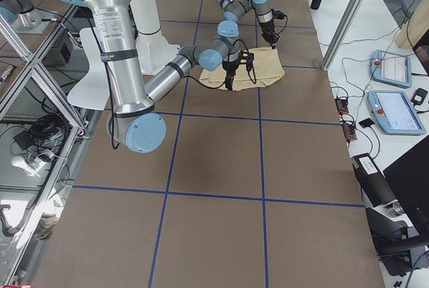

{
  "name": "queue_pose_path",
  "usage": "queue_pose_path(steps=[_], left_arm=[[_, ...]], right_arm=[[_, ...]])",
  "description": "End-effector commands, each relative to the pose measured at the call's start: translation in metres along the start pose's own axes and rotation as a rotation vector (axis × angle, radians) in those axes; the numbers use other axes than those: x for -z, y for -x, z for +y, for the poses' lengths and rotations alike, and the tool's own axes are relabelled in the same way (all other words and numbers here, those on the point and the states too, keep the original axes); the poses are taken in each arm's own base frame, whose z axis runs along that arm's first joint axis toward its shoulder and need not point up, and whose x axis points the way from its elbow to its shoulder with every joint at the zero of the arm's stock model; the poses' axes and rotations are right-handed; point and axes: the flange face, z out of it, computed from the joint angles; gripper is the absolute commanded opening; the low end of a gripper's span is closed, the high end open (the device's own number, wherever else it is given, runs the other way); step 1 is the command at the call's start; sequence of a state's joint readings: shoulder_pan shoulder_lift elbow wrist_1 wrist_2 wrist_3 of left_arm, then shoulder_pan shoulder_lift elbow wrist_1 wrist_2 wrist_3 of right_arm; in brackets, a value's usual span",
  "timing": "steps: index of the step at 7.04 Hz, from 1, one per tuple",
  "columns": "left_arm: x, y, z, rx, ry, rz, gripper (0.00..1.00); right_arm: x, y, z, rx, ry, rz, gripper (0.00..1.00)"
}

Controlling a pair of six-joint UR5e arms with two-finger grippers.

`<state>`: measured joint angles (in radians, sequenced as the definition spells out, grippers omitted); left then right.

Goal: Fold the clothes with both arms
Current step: 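Release the shirt and raise both grippers away from it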

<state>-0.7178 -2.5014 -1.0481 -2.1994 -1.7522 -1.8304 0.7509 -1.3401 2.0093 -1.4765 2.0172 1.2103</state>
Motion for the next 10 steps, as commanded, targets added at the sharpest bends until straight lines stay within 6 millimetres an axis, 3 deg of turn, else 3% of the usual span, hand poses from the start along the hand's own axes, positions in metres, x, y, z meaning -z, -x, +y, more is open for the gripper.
queue_pose_path(steps=[1, 3, 4, 5, 7, 8, 10], left_arm=[[-0.006, -0.030, 0.001, -0.014, -0.027, 0.080, 0.00], [-0.008, -0.029, -0.002, -0.036, -0.045, 0.097, 0.00], [-0.008, -0.029, -0.006, -0.056, -0.056, 0.099, 0.43], [-0.008, -0.029, -0.009, -0.115, -0.064, 0.095, 0.99], [0.005, -0.034, -0.031, -0.111, -0.083, 0.101, 0.99], [0.010, -0.014, -0.036, -0.120, -0.081, 0.088, 0.99], [0.052, 0.029, -0.038, -0.210, -0.004, 0.057, 0.99]], right_arm=[[-0.001, -0.001, -0.001, -0.002, -0.001, 0.004, 1.00], [-0.001, -0.001, -0.001, -0.002, -0.001, 0.004, 1.00], [-0.001, 0.000, -0.001, -0.001, -0.002, 0.002, 1.00], [-0.001, 0.000, -0.001, -0.003, -0.003, 0.002, 1.00], [-0.002, 0.011, -0.003, 0.005, -0.004, -0.006, 1.00], [-0.001, 0.046, -0.008, 0.027, -0.029, -0.032, 1.00], [-0.025, 0.087, 0.017, 0.093, -0.058, -0.021, 1.00]])
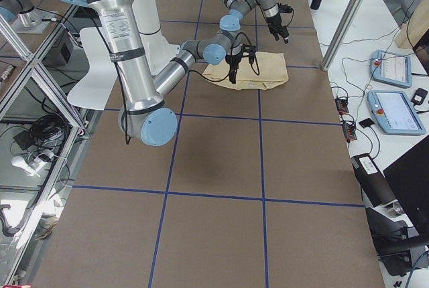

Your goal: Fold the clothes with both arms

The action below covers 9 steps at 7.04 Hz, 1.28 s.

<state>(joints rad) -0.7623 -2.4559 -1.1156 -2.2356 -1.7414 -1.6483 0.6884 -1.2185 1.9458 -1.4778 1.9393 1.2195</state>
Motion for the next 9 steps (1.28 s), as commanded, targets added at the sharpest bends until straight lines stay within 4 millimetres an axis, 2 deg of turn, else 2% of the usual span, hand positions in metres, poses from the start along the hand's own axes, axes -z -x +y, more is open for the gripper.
queue_pose_path(steps=[1, 2, 3, 5, 6, 7, 9], left_arm=[[0.052, 0.061, 0.002, -0.055, 0.039, 0.010, 0.99], [0.075, 0.089, 0.004, -0.124, 0.046, 0.023, 0.99], [0.086, 0.106, 0.009, -0.148, 0.089, 0.024, 0.99], [0.084, 0.111, 0.009, -0.148, 0.094, 0.018, 0.99], [0.081, 0.120, 0.010, -0.146, 0.097, 0.006, 0.99], [0.079, 0.123, 0.010, -0.142, 0.099, 0.001, 0.99], [0.075, 0.127, 0.011, -0.143, 0.100, -0.004, 0.99]], right_arm=[[-0.026, 0.052, 0.018, 0.068, -0.026, 0.008, 1.00], [-0.047, 0.078, 0.027, 0.128, -0.044, 0.029, 1.00], [-0.060, 0.101, 0.033, 0.242, -0.066, 0.045, 1.00], [-0.082, 0.114, 0.076, 0.376, -0.050, 0.065, 1.00], [-0.091, 0.115, 0.092, 0.401, -0.025, 0.070, 1.00], [-0.096, 0.116, 0.102, 0.413, -0.011, 0.072, 1.00], [-0.107, 0.114, 0.105, 0.461, 0.000, 0.091, 0.98]])
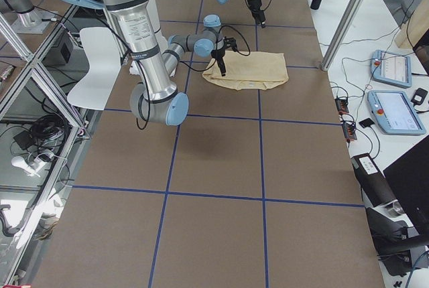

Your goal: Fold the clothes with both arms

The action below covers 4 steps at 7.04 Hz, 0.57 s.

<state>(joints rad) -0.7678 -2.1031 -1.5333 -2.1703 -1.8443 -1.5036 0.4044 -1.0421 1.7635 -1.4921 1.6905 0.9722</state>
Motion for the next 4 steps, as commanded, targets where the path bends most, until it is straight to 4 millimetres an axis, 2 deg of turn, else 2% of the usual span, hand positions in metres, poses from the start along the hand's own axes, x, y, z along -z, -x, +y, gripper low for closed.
queue_pose_path(steps=[1, 2, 4], left_arm=[[-0.0076, 0.0055, 0.0008, 0.001, 0.002, -0.010, 0.99], [-0.0111, 0.0080, 0.0011, 0.000, 0.004, -0.017, 0.99], [-0.0106, 0.0059, 0.0011, 0.000, 0.004, -0.014, 0.99]], right_arm=[[-0.0089, 0.0014, 0.0030, 0.041, 0.010, 0.011, 0.92], [-0.0115, -0.0011, 0.0045, 0.043, 0.016, 0.016, 0.89], [-0.0173, -0.0073, 0.0102, 0.044, 0.033, 0.023, 0.89]])
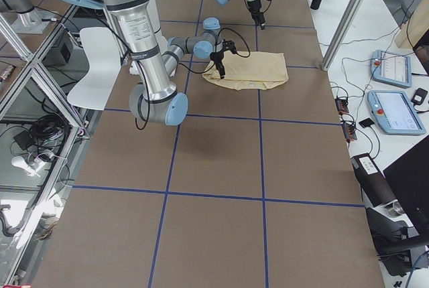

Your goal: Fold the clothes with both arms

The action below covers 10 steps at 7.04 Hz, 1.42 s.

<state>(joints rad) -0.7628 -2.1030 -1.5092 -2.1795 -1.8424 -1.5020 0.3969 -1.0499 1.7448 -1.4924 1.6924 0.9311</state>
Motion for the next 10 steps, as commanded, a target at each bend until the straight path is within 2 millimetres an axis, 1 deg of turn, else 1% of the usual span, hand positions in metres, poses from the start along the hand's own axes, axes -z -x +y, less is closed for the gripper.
queue_pose_path(steps=[1, 4, 5, 8, 9, 10], left_arm=[[0.000, -0.001, 0.000, -0.001, 0.000, 0.001, 0.99], [0.000, -0.002, 0.001, -0.004, 0.001, 0.003, 0.99], [0.000, -0.004, 0.001, 0.001, 0.001, 0.005, 0.99], [0.001, -0.007, 0.001, 0.004, 0.000, 0.009, 0.99], [0.002, -0.010, 0.001, 0.004, -0.001, 0.014, 0.99], [0.002, -0.011, 0.002, 0.003, 0.002, 0.015, 0.99]], right_arm=[[-0.005, -0.002, 0.006, 0.006, 0.017, 0.004, 0.90], [-0.005, -0.004, 0.006, 0.001, 0.032, -0.005, 0.89], [-0.007, -0.007, 0.008, -0.004, 0.055, 0.010, 0.89], [-0.009, -0.020, 0.005, -0.015, 0.059, 0.030, 0.89], [-0.008, -0.029, 0.002, -0.017, 0.058, 0.036, 0.89], [-0.008, -0.049, 0.002, -0.036, 0.076, 0.037, 0.89]])
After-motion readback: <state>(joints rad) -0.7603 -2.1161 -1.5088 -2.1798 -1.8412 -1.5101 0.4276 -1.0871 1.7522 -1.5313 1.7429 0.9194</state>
